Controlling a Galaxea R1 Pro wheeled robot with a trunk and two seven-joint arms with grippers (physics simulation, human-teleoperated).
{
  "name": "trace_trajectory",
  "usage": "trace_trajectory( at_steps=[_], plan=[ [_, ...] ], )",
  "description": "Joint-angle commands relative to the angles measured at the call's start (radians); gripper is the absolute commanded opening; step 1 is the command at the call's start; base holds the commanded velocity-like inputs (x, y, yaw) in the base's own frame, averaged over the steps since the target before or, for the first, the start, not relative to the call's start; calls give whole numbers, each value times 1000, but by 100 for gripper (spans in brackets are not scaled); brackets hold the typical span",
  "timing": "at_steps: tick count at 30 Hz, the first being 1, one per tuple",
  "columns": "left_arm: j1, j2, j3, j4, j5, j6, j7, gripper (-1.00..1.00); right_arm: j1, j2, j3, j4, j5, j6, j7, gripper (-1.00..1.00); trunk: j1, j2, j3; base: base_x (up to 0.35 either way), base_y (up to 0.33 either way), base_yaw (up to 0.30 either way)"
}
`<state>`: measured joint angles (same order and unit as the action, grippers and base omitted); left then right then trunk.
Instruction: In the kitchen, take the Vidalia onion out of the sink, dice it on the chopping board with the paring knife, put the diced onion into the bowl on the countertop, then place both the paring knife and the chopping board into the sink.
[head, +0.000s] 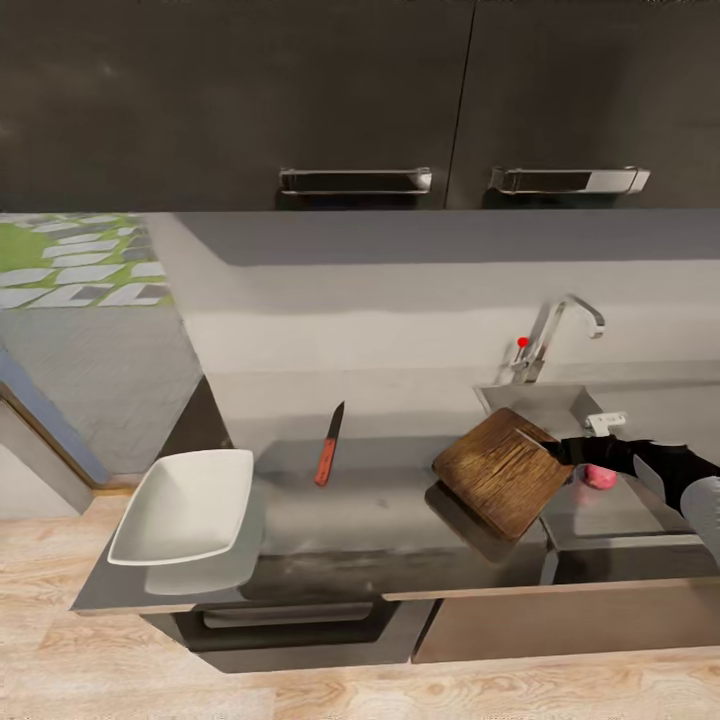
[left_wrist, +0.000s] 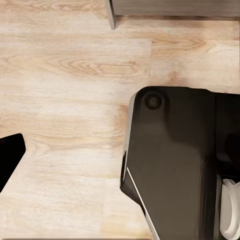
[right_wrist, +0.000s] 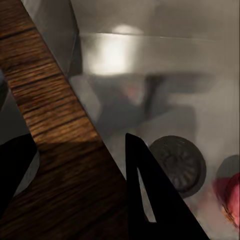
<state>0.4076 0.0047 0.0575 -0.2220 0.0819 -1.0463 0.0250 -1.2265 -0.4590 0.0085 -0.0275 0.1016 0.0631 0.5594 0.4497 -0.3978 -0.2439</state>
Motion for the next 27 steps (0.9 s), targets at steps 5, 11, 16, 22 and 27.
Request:
trace_trajectory(
  at_steps=[5, 11, 16, 22, 27],
  plan=[
    [0, 0, 0, -1, 2, -1, 1, 100, -1, 4, -1, -2, 7, 6, -20, -100, 0, -2, -2, -178, 122, 0],
    [0, 1, -1, -3, 1, -1, 0, 100, -1, 6, -2, -2, 4, 9, -56, -100, 0, -2, -2, -125, 86, 0],
    [0, 4, -3, -28, 0, -1, -2, 100, -1, 19, -2, -1, 4, 9, -67, -100, 0, -2, -2, -12, 8, 0],
    [0, 17, -5, -39, -2, -1, -5, 100, -1, 27, -2, 0, 4, 11, -103, -100, 0, -2, -2, -1, 1, 0],
    [2, 27, -5, -23, -2, -1, -5, 100, -1, 28, -2, 0, 4, 12, -107, -100, 0, -2, -2, 0, 0, 0]
  ],
)
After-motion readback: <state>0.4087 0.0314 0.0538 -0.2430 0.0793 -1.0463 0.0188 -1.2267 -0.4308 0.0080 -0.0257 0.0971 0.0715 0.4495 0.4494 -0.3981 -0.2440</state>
